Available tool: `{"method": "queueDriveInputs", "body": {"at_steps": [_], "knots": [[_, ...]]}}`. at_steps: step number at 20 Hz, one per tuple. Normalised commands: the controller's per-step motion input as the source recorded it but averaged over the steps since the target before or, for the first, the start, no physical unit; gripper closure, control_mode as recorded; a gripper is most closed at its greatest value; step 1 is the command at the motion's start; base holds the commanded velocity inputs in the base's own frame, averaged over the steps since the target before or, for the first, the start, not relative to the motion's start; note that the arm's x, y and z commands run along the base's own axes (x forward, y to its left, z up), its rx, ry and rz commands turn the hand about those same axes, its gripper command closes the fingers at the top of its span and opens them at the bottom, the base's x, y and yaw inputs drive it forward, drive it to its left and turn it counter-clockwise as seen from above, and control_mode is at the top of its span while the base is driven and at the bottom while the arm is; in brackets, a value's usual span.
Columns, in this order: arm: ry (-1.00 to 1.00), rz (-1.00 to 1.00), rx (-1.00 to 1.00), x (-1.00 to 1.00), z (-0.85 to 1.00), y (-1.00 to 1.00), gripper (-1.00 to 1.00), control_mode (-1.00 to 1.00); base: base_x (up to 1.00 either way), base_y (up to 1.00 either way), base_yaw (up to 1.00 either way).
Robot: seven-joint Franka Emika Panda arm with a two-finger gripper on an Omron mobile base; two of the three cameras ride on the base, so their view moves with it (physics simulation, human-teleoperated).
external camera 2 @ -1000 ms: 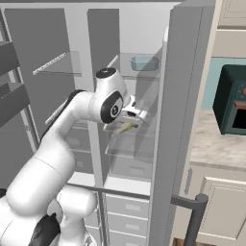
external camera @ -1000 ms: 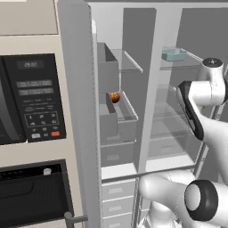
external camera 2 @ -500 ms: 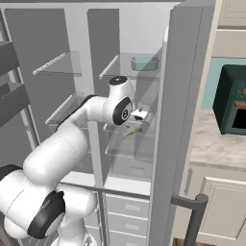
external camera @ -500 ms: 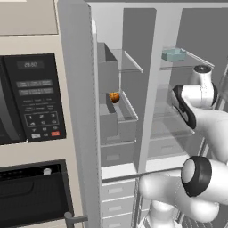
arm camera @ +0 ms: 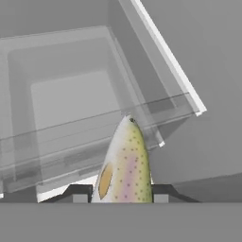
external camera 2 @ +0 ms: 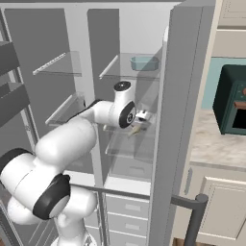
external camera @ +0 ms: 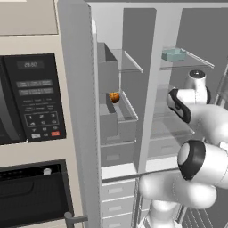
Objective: Pick up the frozen fish from the freezer, place it on any shelf in the fridge, and close the fridge and freezer doors when done.
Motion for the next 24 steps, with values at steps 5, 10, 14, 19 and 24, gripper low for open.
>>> {"method": "queueDriveInputs", "body": {"at_steps": [5,10,14,19,24], "knots": [[-0.01,0.01,0.00,0.65,-0.09,-0.27,1.00,-1.00,0.00,0.00,0.00],[-0.04,0.03,0.00,0.87,-0.11,-0.28,1.00,-1.00,0.00,0.00,0.00],[-0.09,0.04,0.00,0.98,-0.25,-0.24,1.00,-1.00,0.00,0.00,0.00],[-0.13,0.01,0.00,0.97,-0.49,-0.21,-1.00,-1.00,0.00,0.00,0.00],[-0.04,-0.01,0.03,0.15,-0.02,0.00,-1.00,-1.00,0.00,0.00,0.00]]}}
